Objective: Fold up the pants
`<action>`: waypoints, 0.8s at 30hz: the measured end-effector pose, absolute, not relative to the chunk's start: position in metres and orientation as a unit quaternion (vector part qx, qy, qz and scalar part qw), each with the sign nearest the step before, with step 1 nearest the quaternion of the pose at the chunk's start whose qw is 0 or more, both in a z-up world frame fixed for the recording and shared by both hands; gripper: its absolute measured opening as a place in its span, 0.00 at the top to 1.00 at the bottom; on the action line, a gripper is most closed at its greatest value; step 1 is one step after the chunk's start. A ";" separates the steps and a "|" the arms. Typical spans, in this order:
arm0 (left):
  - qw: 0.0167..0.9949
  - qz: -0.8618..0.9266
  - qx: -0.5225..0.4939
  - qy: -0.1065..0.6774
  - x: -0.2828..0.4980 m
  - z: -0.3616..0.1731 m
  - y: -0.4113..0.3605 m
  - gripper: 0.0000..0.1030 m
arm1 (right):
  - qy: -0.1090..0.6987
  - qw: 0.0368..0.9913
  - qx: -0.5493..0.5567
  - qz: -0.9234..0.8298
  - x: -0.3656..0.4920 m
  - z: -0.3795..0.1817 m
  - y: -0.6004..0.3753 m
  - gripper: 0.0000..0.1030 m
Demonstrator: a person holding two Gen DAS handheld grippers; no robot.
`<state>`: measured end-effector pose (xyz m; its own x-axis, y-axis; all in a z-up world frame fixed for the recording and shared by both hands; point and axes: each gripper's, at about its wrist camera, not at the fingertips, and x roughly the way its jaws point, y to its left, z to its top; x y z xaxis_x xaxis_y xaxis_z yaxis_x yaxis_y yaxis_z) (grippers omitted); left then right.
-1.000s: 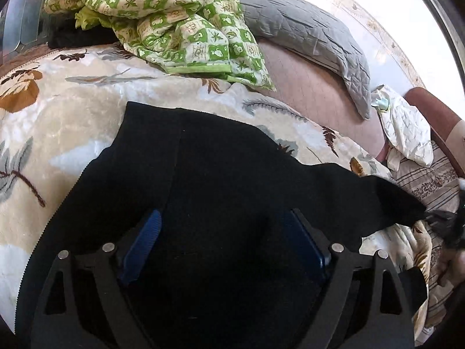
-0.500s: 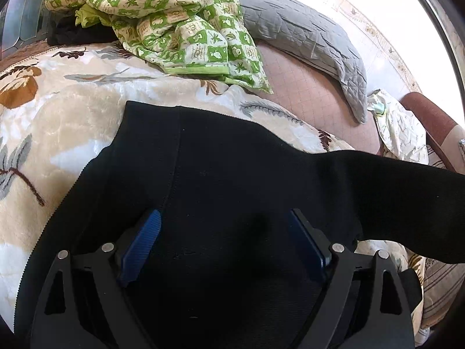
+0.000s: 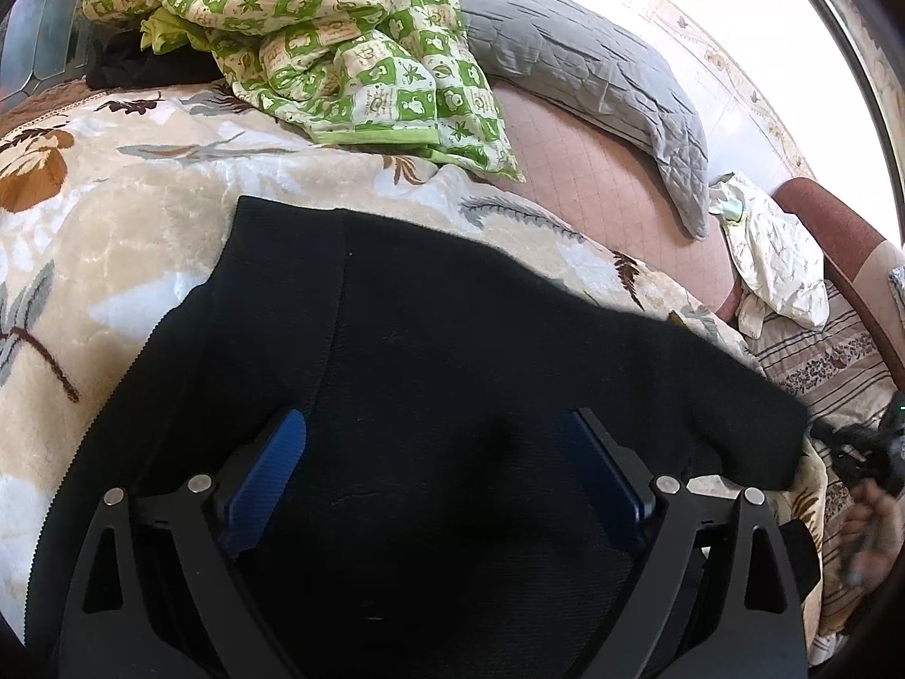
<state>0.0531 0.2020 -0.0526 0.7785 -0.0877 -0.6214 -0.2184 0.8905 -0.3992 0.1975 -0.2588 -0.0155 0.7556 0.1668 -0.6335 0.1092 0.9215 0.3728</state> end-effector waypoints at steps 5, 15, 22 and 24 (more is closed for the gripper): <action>0.915 0.037 -0.228 0.332 0.054 -0.053 0.201 0.09 | 0.301 0.936 0.183 -0.026 0.152 -0.039 -0.248 0.61; 0.915 0.041 -0.220 0.336 0.056 -0.054 0.199 0.09 | 0.408 0.819 0.390 0.103 0.159 -0.096 -0.250 0.63; 0.915 0.049 -0.206 0.343 0.058 -0.056 0.197 0.08 | 0.387 0.829 0.395 0.086 0.178 -0.104 -0.254 0.93; 0.916 0.049 -0.206 0.342 0.058 -0.055 0.195 0.08 | 0.382 0.829 0.401 0.079 0.174 -0.104 -0.259 0.97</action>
